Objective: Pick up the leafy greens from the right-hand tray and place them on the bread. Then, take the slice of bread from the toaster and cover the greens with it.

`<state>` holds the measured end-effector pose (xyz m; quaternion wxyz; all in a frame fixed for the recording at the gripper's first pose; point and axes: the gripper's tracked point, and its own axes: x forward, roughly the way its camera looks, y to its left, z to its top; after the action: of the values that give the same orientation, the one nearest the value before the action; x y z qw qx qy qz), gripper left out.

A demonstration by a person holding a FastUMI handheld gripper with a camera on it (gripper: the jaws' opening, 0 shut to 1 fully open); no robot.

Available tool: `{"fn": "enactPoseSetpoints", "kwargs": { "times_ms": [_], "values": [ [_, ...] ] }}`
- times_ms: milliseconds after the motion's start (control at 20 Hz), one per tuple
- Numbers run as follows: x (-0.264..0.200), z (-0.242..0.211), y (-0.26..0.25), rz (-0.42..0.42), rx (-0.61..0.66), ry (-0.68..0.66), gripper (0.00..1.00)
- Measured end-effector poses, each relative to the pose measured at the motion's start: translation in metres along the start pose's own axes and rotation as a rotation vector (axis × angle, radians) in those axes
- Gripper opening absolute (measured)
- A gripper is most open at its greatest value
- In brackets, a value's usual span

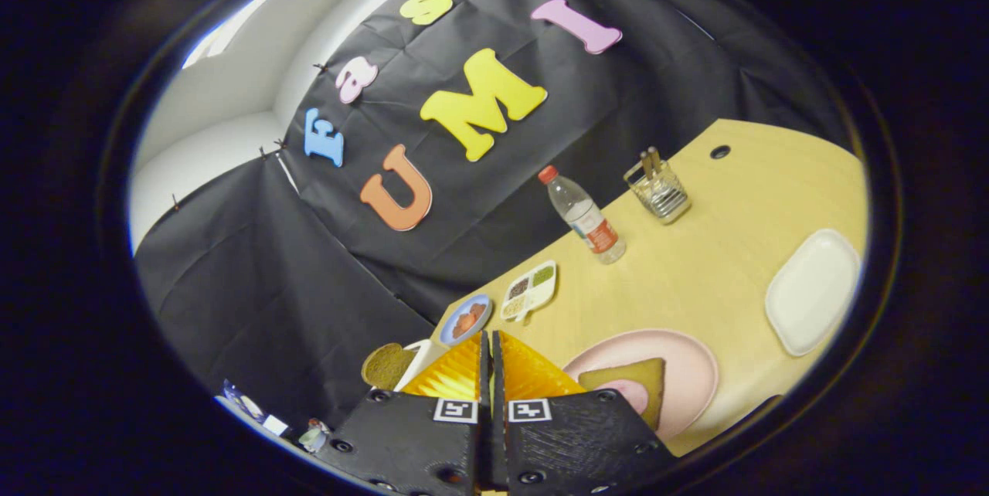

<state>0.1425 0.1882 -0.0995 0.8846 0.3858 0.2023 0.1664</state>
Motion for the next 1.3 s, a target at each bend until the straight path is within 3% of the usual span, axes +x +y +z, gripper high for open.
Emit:
{"fn": "enactPoseSetpoints", "kwargs": {
  "times_ms": [250,550,950,1100,1150,1300],
  "values": [
    [0.011,-0.021,-0.040,-0.059,0.044,0.026,0.00],
    [0.001,-0.025,-0.106,-0.208,-0.047,0.031,0.00],
    [-0.003,-0.031,-0.143,-0.319,-0.176,0.033,0.03],
    [-0.008,-0.025,-0.143,-0.344,-0.238,0.014,0.24],
    [-0.011,-0.023,-0.143,-0.352,-0.250,0.001,0.40],
    [-0.026,-0.004,-0.133,-0.380,-0.295,-0.085,0.76]
  ]
}}
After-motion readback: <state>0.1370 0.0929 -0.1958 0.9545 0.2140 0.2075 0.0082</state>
